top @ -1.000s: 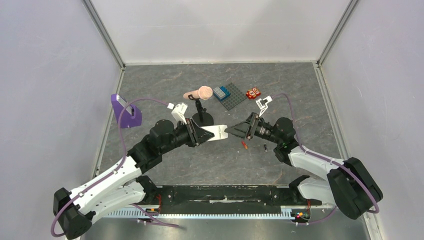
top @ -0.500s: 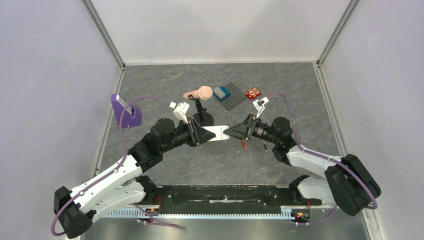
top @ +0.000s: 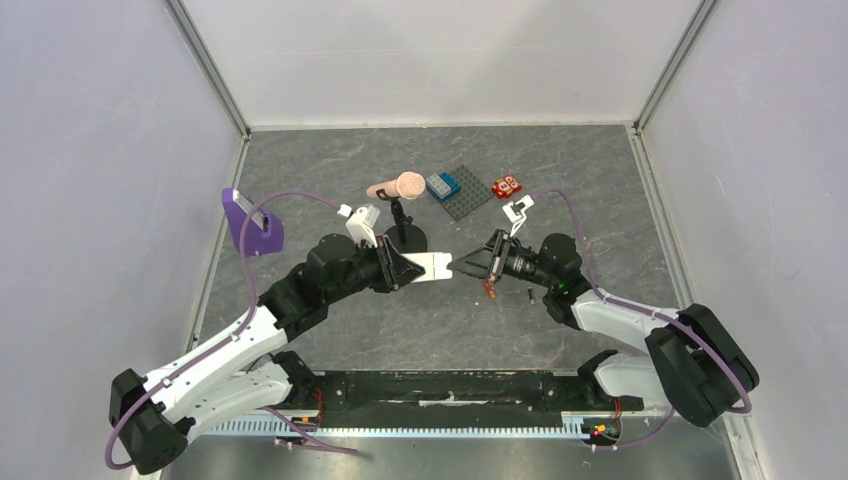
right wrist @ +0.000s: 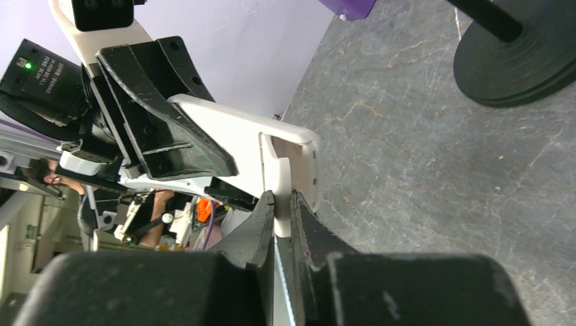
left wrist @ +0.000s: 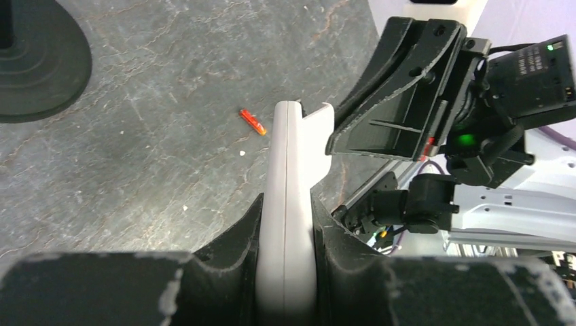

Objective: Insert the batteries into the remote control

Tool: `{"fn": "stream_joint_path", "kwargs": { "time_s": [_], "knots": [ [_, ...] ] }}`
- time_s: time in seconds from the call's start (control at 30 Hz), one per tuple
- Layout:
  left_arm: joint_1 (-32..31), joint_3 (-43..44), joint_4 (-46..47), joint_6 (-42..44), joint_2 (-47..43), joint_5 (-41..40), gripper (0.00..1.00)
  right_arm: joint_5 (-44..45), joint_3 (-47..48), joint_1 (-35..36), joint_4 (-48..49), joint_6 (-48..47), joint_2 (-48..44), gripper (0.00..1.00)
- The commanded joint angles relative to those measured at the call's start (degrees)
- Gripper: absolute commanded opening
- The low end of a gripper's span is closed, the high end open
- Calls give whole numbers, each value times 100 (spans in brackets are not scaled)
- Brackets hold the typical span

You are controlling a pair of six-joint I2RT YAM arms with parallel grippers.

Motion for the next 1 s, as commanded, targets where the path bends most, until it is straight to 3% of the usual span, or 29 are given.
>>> {"fn": "stream_joint_path", "kwargs": {
  "time_s": [0.0, 0.2, 0.6, 0.77, 0.97],
  "knots": [
    [14, 244, 204, 320, 48, -147, 2, -136, 209, 15, 444, 226, 146, 2],
    [13, 290, 16, 450, 169, -509, 2, 4, 193, 9, 271, 135, 150, 0],
    [30, 283, -483, 665, 555, -1743, 2, 1339, 281, 15, -1647, -831, 515, 0],
    [69, 263, -333, 945, 632, -1518, 2, 1916, 511, 15, -2444, -1282, 1113, 0],
    [210, 194, -61, 1343, 661, -455, 2, 2525, 770, 33, -3246, -1721, 1401, 3]
  ]
}}
